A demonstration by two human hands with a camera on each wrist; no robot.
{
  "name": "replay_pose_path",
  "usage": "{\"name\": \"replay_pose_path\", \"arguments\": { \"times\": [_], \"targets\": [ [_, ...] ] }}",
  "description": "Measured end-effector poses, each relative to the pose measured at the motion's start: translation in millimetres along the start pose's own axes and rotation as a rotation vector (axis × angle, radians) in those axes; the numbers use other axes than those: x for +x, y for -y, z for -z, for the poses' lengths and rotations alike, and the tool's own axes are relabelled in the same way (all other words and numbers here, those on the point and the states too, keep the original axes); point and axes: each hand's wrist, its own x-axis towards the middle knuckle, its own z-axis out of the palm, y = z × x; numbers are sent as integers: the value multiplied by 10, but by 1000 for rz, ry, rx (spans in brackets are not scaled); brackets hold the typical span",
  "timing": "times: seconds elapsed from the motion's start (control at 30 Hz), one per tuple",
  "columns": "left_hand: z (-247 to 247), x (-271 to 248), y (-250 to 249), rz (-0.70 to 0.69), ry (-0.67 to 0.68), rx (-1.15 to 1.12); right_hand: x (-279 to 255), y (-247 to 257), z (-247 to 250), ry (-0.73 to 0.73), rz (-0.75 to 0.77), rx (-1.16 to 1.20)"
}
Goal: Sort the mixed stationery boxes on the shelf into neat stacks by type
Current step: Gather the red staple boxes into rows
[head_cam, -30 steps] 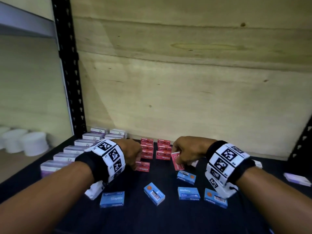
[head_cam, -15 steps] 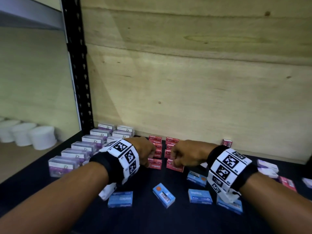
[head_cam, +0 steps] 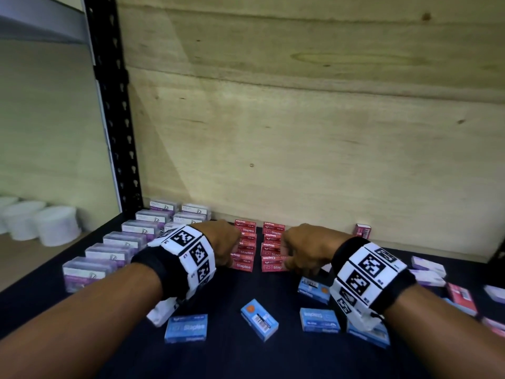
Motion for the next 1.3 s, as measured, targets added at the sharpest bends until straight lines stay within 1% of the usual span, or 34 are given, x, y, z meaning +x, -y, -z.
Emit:
{"name": "replay_pose_path", "arguments": {
  "times": [0.17, 0.43, 0.6, 0.7, 0.77, 0.83, 0.93, 1.03, 1.13, 1.2, 1.3],
  "targets": [
    [-10, 4, 4, 21, -4, 0, 11, -2, -9, 20, -4, 41],
    [1, -5, -19, 50, 2, 7, -6, 35, -15, 1, -11, 8],
    [18, -70, -53, 41, -4, -58, -23, 18, 9, 49, -29, 67],
    [40, -108, -47, 57, 32, -51, -48, -5, 20, 102, -12, 88],
    [73, -150, -35, 68, 39, -52, -92, -49, 39, 153, 12, 133],
    [146, -202, -42, 71, -29, 14, -168, -153, 89, 181, 28, 240],
    [310, -247, -137, 75, -46, 90, -284, -430, 197, 129, 20, 343],
    [453, -160, -335, -5, -45, 99, -450, -840, 293, 53, -58, 343],
    [519, 30, -572, -114, -69, 79, -647, -1294, 315, 0, -182, 228],
    [558, 169, -778, -187, -96, 132, -763, -1563, 291, -11, -256, 206],
    [594, 382, -1108, -297, -140, 216, -857, -1844, 233, -12, -316, 206]
  ]
}}
